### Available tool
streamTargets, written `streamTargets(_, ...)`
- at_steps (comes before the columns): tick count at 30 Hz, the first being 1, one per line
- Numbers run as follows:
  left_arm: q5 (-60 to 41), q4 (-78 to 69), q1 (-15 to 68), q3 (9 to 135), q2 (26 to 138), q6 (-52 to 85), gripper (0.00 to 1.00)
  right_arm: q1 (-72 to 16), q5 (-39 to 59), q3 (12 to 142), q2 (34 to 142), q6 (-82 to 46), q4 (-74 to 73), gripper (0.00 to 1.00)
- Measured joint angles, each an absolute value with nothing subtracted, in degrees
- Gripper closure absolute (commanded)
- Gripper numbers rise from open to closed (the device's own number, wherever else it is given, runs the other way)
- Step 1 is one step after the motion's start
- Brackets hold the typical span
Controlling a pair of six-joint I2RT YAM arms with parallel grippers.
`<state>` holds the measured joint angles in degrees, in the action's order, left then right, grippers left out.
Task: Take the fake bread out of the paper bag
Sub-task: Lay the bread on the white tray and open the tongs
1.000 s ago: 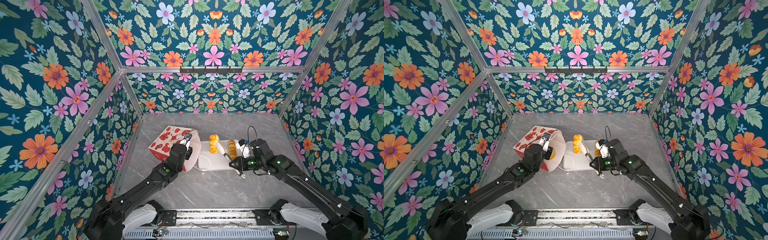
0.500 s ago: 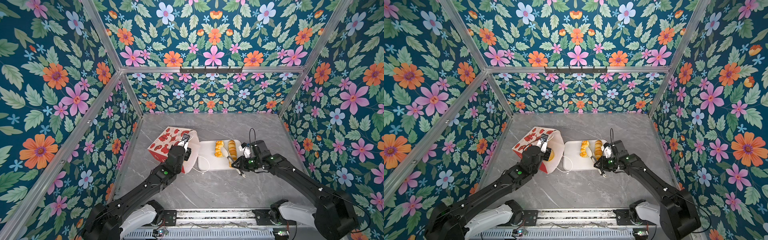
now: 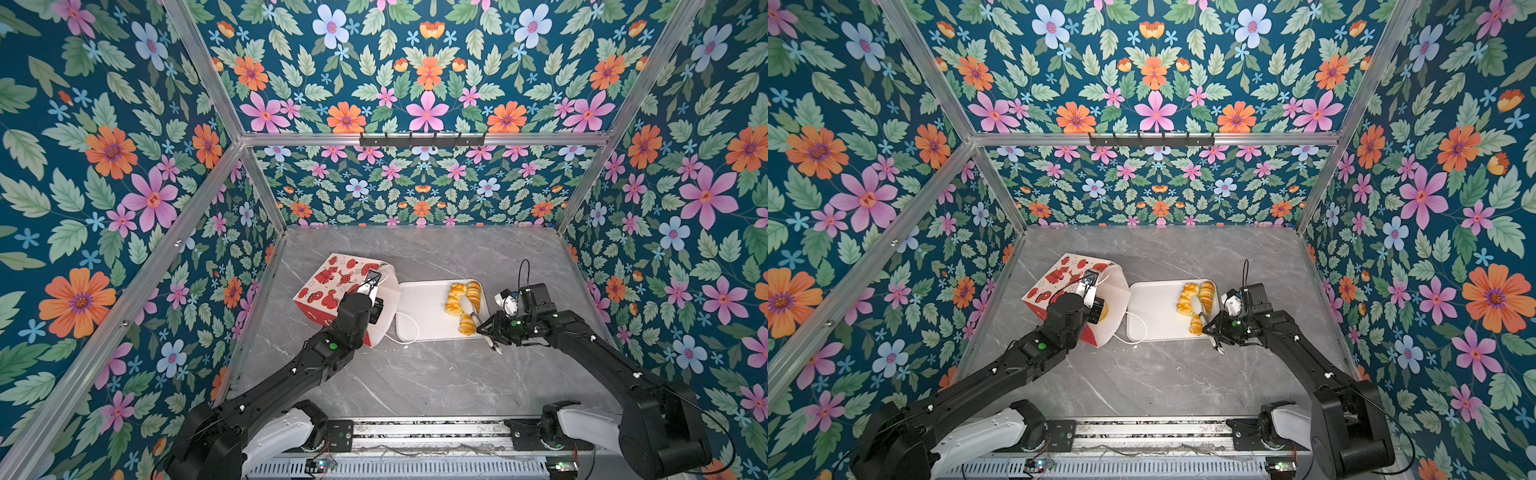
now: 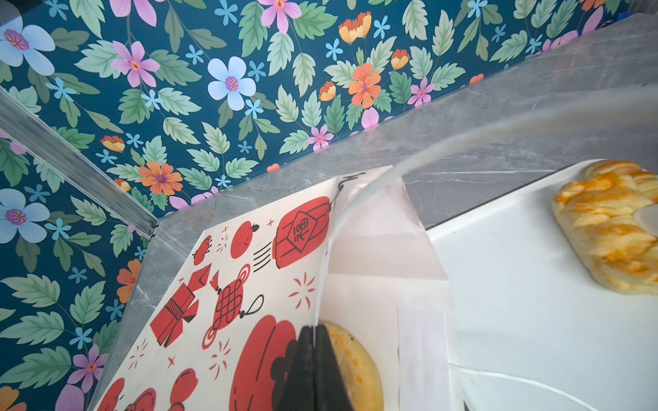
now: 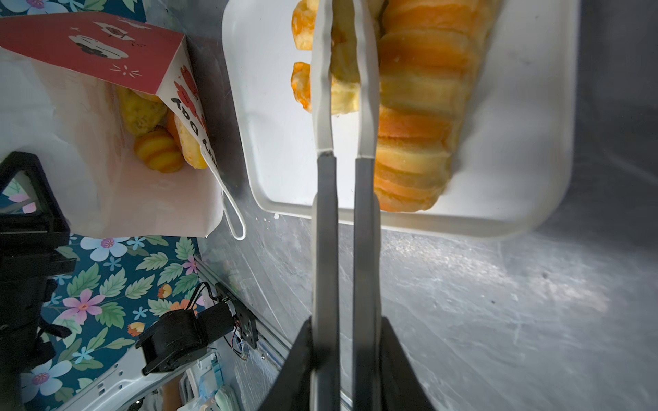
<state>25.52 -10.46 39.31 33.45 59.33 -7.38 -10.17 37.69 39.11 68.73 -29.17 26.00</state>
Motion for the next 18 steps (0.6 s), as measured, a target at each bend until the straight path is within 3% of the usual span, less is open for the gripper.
streamTargets(18,25.3,-10.8,39.3,32.8,59.4,-7.2,1.0,-8.1,40.3,40.9,69.5,-26.9,29.1,0.78)
